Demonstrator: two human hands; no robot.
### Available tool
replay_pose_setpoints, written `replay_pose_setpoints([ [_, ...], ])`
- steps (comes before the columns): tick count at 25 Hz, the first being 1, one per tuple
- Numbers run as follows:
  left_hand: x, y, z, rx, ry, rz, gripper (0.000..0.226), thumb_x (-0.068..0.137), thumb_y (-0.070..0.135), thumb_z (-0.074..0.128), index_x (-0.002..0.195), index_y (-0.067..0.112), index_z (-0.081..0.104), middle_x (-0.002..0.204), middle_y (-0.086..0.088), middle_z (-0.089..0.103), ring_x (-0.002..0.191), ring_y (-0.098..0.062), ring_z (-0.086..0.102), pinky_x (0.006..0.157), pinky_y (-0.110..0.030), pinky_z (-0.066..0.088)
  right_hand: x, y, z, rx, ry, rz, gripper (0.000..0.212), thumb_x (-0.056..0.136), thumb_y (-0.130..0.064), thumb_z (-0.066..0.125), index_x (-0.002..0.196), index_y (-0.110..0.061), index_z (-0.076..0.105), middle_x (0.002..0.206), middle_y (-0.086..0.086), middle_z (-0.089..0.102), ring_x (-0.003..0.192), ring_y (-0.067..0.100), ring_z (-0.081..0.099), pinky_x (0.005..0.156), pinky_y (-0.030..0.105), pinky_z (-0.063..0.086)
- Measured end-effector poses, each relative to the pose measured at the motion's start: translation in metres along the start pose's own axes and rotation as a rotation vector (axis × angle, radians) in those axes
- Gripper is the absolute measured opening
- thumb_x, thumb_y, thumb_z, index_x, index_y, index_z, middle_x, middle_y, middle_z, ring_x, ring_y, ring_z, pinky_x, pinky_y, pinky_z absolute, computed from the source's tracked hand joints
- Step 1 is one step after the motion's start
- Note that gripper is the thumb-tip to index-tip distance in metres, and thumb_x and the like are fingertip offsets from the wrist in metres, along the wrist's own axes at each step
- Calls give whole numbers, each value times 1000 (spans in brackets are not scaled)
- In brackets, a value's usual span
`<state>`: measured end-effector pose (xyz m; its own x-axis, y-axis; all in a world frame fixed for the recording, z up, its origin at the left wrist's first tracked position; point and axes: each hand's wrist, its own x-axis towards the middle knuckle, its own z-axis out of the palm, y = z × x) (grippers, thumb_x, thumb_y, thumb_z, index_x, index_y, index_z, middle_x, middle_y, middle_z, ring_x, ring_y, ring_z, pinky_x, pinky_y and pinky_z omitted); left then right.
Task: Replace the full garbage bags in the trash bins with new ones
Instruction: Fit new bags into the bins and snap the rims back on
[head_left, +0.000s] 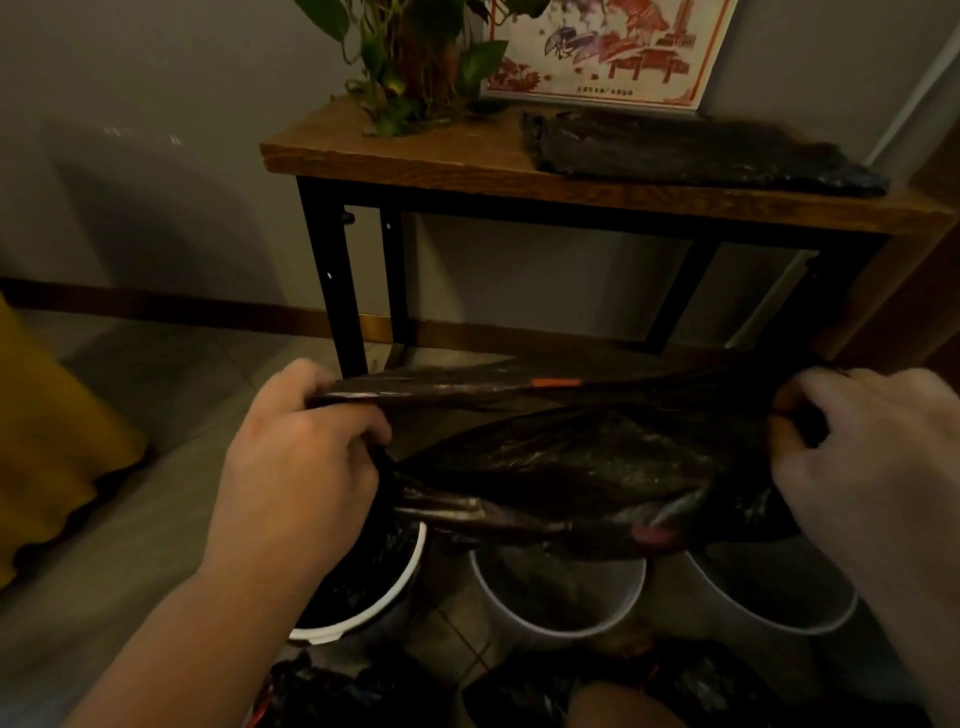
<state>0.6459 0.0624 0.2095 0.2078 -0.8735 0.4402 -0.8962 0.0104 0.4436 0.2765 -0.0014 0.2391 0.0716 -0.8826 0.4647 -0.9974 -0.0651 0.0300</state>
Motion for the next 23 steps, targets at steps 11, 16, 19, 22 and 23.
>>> replay_pose_setpoints([
  [11,3,-1,11,-16,-66,-140,25,92,25,65,116,30,69,109,15,61,90,-9,61,65,-26,48,-18,-24,8,148,0,-112,9,80,1,67,75,-6,70,96,16,60,62,26,51,52,42,50],
  [16,3,6,17,-454,-41,-266,28,93,19,71,87,45,79,108,28,56,96,6,58,76,-10,44,-21,-34,11,213,38,-94,10,81,0,65,79,-6,72,120,16,52,54,32,54,51,41,55],
  [19,-3,6,19,-9,-91,7,20,86,25,66,88,41,77,101,21,27,82,0,42,62,-11,30,-18,-32,15,209,21,-83,21,90,-4,52,93,-4,72,114,18,60,61,37,60,56,46,57],
  [22,-8,-2,26,281,-199,95,28,84,32,69,111,36,72,117,7,33,88,-10,52,54,-18,35,-18,-26,14,175,13,-101,24,90,-2,52,85,-7,74,98,14,65,58,31,55,53,44,53],
  [23,-8,-4,29,334,-250,54,33,87,33,69,120,34,66,125,2,36,87,-14,59,52,-22,37,-18,-25,13,135,-19,-93,20,89,-4,55,80,-9,73,101,14,66,58,30,54,53,44,52],
])
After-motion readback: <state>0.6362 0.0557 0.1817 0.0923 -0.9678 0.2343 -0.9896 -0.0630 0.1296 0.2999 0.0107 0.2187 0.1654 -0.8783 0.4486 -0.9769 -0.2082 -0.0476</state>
